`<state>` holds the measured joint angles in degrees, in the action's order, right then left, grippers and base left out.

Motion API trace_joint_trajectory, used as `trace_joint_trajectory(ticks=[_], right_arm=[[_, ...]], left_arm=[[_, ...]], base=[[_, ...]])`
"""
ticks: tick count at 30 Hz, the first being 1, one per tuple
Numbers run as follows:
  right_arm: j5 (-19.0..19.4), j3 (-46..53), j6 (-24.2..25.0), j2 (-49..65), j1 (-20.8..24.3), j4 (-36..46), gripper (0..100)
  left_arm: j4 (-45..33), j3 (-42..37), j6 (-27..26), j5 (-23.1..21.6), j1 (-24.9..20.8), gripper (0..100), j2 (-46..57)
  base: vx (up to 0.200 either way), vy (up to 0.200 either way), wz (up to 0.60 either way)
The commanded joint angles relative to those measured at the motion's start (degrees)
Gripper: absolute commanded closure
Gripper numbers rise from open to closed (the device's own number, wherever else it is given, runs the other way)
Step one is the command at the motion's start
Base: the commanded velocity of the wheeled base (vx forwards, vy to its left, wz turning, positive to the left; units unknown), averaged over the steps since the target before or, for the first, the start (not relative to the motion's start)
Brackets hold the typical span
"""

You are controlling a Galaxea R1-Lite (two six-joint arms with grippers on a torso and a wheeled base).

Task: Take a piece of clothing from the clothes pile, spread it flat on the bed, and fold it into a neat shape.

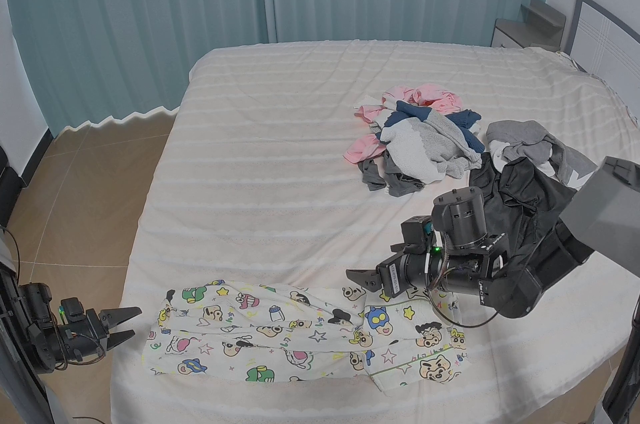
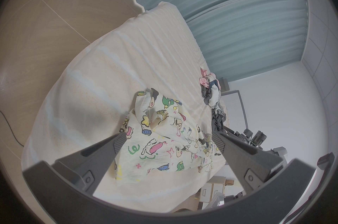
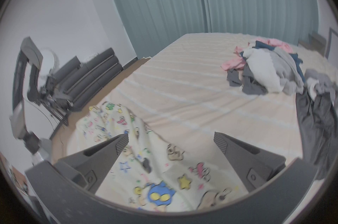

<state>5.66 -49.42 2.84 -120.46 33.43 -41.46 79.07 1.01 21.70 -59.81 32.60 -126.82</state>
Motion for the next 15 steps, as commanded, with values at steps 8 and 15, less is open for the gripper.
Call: trace_joint_trajectory(ticks=[8,15], right_arm=[[5.33,11.19,12.54,5.05,1.38,2.09,0],[5.24,12.51,13.16,-0.04,-3.46,1.56,0]], left_arm=[[0.03,-0.92,-0.17,0.04,0.01,0,-0.36],[0.03,-0.92,-0.25,0.04,0.01,0,-0.36]], base=[[0.000,0.000,0.00],[0.000,0.000,0.00]])
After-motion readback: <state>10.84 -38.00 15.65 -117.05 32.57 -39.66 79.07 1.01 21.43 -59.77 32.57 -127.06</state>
